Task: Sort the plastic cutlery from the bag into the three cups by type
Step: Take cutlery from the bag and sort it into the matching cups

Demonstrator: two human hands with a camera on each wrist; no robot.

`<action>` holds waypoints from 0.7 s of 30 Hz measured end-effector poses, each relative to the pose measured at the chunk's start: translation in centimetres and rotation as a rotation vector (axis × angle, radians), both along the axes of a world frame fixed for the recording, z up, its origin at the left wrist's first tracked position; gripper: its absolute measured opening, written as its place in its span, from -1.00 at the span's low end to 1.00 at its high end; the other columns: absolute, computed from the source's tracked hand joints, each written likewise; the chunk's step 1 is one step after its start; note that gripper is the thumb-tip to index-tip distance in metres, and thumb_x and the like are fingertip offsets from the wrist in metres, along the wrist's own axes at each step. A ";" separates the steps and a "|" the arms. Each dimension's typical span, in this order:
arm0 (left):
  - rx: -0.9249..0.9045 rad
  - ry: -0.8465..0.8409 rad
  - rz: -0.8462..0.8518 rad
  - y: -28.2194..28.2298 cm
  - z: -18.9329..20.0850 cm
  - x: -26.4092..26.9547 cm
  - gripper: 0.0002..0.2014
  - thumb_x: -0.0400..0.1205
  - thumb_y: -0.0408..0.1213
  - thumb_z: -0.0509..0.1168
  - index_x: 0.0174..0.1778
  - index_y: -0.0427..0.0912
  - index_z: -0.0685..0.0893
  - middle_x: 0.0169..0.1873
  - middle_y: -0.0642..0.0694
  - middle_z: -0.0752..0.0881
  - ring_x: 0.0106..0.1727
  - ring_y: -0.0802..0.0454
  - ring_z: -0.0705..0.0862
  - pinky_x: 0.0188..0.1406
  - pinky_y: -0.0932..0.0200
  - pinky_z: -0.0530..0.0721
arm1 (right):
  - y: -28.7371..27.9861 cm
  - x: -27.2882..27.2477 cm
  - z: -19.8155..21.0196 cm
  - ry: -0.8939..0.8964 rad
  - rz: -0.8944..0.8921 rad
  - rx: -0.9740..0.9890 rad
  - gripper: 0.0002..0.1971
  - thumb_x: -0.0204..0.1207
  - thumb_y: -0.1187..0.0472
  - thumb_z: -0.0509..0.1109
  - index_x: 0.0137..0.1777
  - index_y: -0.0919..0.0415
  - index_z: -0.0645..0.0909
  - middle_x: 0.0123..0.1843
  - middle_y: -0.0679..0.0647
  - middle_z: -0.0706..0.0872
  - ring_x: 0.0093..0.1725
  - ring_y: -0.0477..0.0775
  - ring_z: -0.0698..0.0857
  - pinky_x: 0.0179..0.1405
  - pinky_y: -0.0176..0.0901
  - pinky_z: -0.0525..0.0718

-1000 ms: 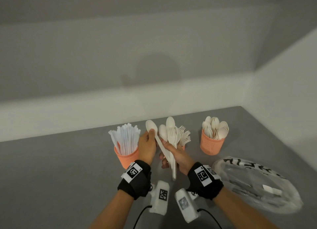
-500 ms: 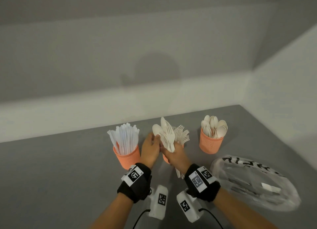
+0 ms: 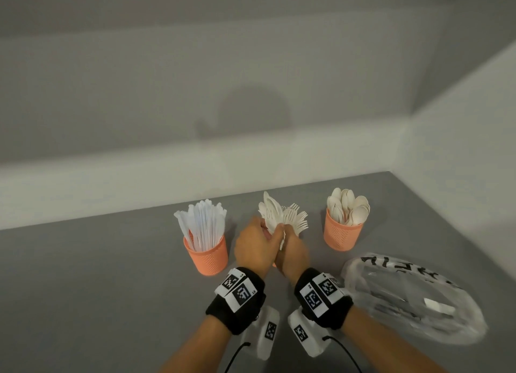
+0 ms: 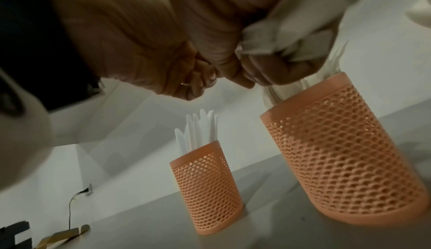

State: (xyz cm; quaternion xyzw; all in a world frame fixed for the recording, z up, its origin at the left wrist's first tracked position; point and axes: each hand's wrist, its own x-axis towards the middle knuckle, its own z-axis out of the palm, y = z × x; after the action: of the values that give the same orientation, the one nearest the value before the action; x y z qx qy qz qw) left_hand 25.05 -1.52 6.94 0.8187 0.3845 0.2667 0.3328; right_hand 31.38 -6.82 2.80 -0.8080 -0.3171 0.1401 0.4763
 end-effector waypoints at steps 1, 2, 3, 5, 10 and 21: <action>0.011 0.017 -0.003 0.0 0.1 0.1 -0.70 0.61 -0.01 0.22 -0.03 -0.21 0.58 -0.22 -0.10 0.72 -0.16 -0.07 0.70 -0.15 0.09 0.62 | 0.0 0.0 0.0 0.014 0.003 0.001 -0.72 0.55 0.12 0.34 0.18 0.21 0.46 -0.06 0.04 0.63 -0.04 0.03 0.58 -0.04 -0.15 0.55; 0.007 0.022 -0.004 0.0 0.2 0.1 -0.70 0.64 -0.05 0.17 -0.02 -0.25 0.57 -0.21 -0.14 0.71 -0.13 -0.12 0.71 -0.13 0.09 0.60 | 0.0 0.1 0.0 0.042 0.016 0.011 -0.71 0.53 0.12 0.36 0.19 0.21 0.46 -0.02 0.07 0.66 -0.02 0.06 0.62 -0.02 -0.10 0.60; -0.010 0.019 -0.004 0.2 0.1 0.2 -0.70 0.67 -0.09 0.12 -0.03 -0.28 0.57 -0.20 -0.16 0.70 -0.10 -0.15 0.70 -0.12 0.07 0.59 | 0.1 0.1 -0.2 0.068 0.029 0.032 -0.70 0.50 0.13 0.37 0.18 0.18 0.48 0.02 0.11 0.69 0.02 0.10 0.66 0.01 -0.05 0.64; -0.044 0.007 -0.003 0.6 0.1 0.3 -0.69 0.72 -0.13 0.03 -0.08 -0.28 0.55 -0.19 -0.19 0.68 -0.07 -0.19 0.70 -0.10 0.04 0.57 | 0.2 0.1 -0.6 0.106 0.046 0.058 -0.69 0.46 0.10 0.38 0.16 0.15 0.51 0.07 0.15 0.70 0.09 0.14 0.67 0.08 -0.01 0.66; -0.014 -0.114 0.032 2.4 0.5 0.2 -0.52 0.76 -0.10 -0.17 -0.08 -0.29 0.60 -0.22 -0.17 0.69 -0.14 -0.10 0.68 -0.09 0.10 0.54 | 0.1 0.1 -0.3 0.146 0.100 0.090 -0.70 0.41 0.33 0.39 0.15 0.27 0.55 0.00 0.15 0.71 0.02 0.13 0.68 -0.01 -0.13 0.64; -0.411 -0.698 0.205 6.4 2.5 -1.7 -0.78 0.73 -0.14 0.01 -0.13 -0.10 0.49 -0.50 -0.05 0.44 -0.61 0.14 0.51 -0.46 0.11 0.52 | -0.2 0.3 -0.3 0.328 0.151 0.237 -0.81 0.46 0.16 0.34 0.03 0.17 0.63 -0.17 0.20 0.71 -0.17 0.19 0.67 -0.15 -0.05 0.65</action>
State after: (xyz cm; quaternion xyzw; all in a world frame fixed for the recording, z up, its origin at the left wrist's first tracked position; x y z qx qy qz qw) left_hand 23.37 4.92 9.43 0.5531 0.3733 0.4776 0.5715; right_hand 31.64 -7.04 2.47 -0.6866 -0.3091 0.2668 0.6016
